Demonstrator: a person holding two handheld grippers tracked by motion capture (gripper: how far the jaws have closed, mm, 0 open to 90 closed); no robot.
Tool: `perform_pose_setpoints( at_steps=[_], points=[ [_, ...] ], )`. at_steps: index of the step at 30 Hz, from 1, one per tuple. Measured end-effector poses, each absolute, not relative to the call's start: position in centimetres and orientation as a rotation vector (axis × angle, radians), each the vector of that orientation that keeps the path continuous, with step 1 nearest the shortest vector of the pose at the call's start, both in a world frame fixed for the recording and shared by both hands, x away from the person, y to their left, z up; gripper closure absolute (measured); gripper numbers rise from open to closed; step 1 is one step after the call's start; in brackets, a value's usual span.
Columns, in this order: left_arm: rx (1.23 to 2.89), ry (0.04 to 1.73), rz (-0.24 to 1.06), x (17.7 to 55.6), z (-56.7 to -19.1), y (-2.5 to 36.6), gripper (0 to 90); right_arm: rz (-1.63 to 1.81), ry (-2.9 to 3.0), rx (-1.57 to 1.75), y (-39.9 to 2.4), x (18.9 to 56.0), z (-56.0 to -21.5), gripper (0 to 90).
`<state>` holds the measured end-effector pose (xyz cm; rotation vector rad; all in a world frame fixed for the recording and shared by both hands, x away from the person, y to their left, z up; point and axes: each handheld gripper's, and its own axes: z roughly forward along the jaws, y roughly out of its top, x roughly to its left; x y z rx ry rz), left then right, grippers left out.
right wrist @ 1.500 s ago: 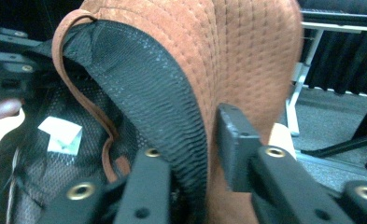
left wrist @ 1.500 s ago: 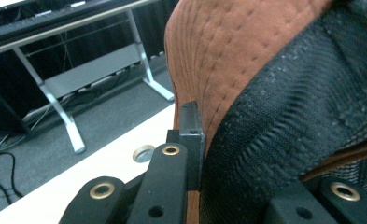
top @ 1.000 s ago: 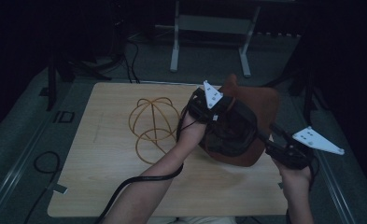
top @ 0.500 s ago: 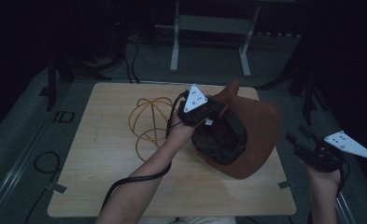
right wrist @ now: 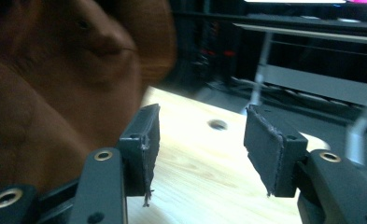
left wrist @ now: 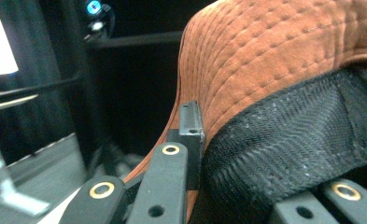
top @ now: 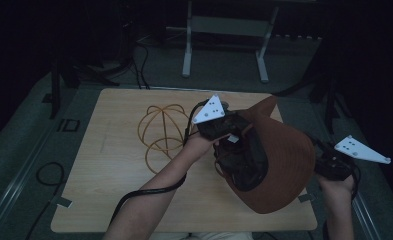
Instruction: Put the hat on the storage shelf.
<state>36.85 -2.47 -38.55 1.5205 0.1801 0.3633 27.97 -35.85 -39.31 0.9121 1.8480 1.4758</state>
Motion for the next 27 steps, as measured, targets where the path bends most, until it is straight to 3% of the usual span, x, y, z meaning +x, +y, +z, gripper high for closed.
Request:
perform_pose_setpoints(
  at_steps=[21,27],
  points=[
    [1.517,0.045,0.186,36.0,-38.9,-4.3,85.5,1.637,2.019,0.658,-29.5,29.3,-39.6,41.3],
    [1.509,0.064,0.166,36.1,-39.0,-4.5,85.6,1.648,2.019,0.654,-29.0,29.5,-39.5,44.9]
  ],
)
